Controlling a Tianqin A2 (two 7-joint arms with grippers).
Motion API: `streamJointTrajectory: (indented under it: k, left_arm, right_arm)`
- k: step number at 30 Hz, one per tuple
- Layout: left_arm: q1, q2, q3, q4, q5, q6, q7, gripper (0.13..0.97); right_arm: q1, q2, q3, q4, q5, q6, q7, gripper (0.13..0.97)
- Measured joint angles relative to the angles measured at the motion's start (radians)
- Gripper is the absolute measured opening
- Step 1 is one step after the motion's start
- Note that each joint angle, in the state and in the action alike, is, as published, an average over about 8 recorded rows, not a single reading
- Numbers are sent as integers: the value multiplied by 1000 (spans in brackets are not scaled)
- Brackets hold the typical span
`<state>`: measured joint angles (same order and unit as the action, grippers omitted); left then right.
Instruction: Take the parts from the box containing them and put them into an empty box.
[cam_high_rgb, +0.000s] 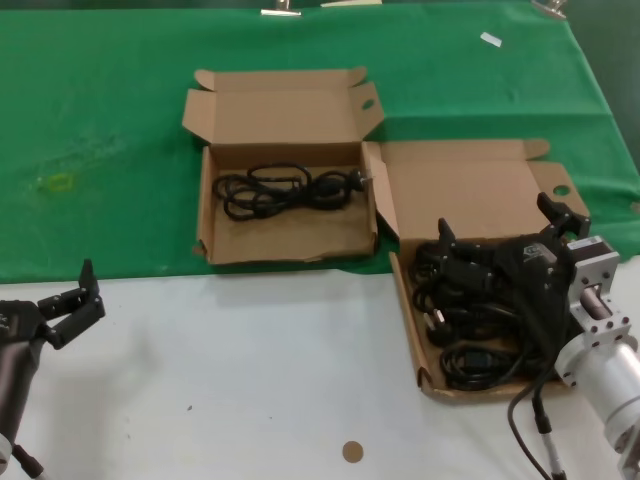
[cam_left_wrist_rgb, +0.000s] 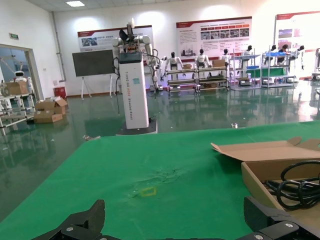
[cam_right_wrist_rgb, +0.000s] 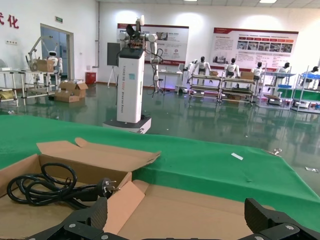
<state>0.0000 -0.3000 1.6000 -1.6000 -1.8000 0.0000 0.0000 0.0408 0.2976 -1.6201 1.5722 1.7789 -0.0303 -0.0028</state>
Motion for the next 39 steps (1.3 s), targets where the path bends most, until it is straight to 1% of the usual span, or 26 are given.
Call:
streamJointTrajectory:
  k: [39]
  left_arm:
    - [0, 0, 0, 0, 0, 0, 0, 966]
  right_arm:
    - [0, 0, 0, 0, 0, 0, 0, 966]
